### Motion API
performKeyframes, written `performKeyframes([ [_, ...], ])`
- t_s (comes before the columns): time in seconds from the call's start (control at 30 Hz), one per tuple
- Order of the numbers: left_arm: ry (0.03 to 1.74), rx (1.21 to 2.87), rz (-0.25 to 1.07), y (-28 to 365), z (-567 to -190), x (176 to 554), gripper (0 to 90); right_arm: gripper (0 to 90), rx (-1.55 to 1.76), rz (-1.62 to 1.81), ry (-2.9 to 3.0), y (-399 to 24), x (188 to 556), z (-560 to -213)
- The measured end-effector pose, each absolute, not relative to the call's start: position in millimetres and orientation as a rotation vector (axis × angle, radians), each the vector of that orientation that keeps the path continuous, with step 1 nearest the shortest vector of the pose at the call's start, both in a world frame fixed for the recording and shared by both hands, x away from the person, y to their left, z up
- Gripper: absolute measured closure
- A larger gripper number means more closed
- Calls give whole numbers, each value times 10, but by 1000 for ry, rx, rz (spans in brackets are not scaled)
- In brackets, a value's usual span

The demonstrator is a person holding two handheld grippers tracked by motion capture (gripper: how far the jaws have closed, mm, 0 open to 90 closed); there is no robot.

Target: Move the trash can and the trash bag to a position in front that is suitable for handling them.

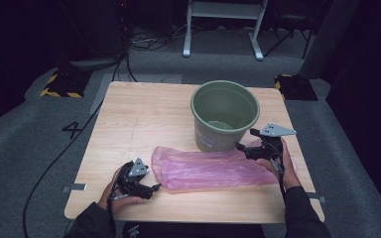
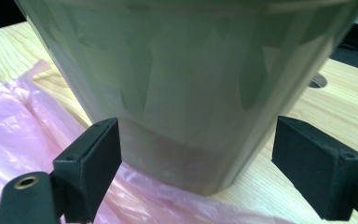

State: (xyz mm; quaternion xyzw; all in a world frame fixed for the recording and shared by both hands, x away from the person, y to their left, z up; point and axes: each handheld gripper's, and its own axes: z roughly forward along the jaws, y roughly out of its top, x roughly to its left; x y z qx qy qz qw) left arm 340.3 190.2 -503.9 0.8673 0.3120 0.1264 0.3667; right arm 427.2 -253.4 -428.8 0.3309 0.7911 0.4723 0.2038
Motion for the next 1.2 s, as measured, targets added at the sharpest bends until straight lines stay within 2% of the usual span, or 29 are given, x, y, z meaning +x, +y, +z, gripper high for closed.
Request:
performKeyframes([
  [0.47, 802, 2228, 325, 1902, -5039, 3403, 168, 125, 917, 1313, 2253, -2466, 4412, -4311],
  [1.2, 802, 2229, 324, 1902, -5039, 3403, 168, 147, 821, 1292, 2282, -2115, 4433, -4319],
])
